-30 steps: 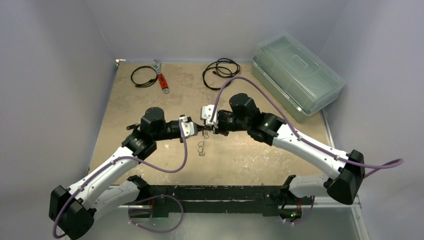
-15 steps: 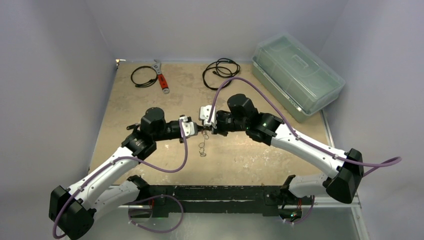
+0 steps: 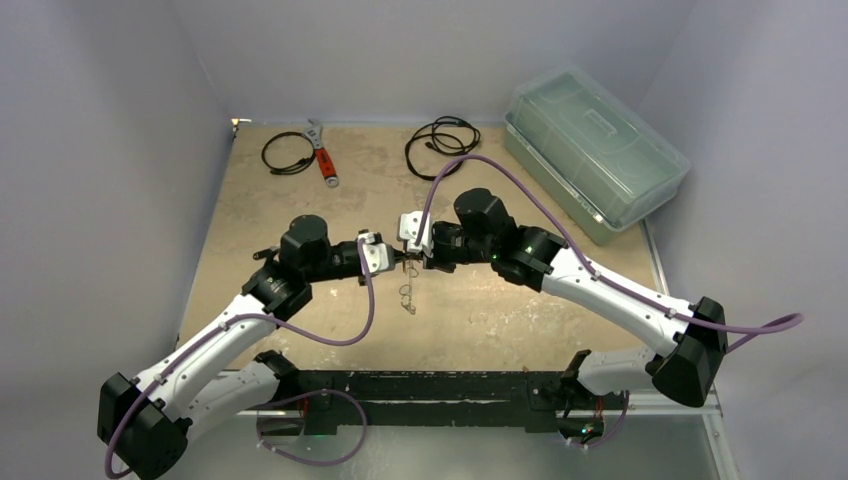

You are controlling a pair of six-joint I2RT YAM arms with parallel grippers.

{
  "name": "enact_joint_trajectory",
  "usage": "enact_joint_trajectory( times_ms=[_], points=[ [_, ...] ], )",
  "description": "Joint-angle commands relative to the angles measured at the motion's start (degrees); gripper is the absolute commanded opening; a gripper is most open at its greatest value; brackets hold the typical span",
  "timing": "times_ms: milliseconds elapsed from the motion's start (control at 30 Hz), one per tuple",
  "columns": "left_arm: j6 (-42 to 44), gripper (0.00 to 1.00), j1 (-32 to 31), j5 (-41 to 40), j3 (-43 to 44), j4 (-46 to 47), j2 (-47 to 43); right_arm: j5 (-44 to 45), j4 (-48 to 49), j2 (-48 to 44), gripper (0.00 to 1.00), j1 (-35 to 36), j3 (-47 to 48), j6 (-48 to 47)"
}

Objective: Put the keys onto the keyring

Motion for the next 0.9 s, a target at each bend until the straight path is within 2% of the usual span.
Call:
enact_joint_trajectory(
  times_ms=[0, 67, 167, 267, 467, 633, 867],
  points=[
    [0.5, 0.0, -0.2, 1.5, 1.9, 3.1, -1.8, 1.4, 1.1, 0.2, 0.0, 0.1, 1.9, 0.4],
    [0.5, 0.01, -0.2, 1.1, 1.8, 3.3, -2.2, 2.5, 1.5, -0.1, 0.0, 0.1, 1.9, 0.4],
    [0.7, 0.25, -0.2, 0.3, 1.6, 3.3, -3.4, 3.6, 4.7, -2.3, 0.0, 0.1, 0.1, 0.2],
    [0.8, 0.33, -0.2, -1.7, 1.1, 3.7, -5.2, 3.2, 8.7, -5.4, 0.0, 0.1, -2.3, 0.2],
    [1.8, 0.34, -0.2, 0.6, 0.1, 4.6, -6.9, 0.2, 13.9, -9.7, 0.0, 0.1, -5.2, 1.2],
    [2.3, 0.32, -0.2, 3.7, -0.5, 5.7, -7.9, -0.5, 14.0, -10.7, 0.0, 0.1, -5.5, 1.5],
    [2.4, 0.3, -0.2, 3.5, -0.9, 7.0, -8.8, -0.3, 13.6, -10.6, 0.0, 0.1, -5.4, 1.5]
  ],
)
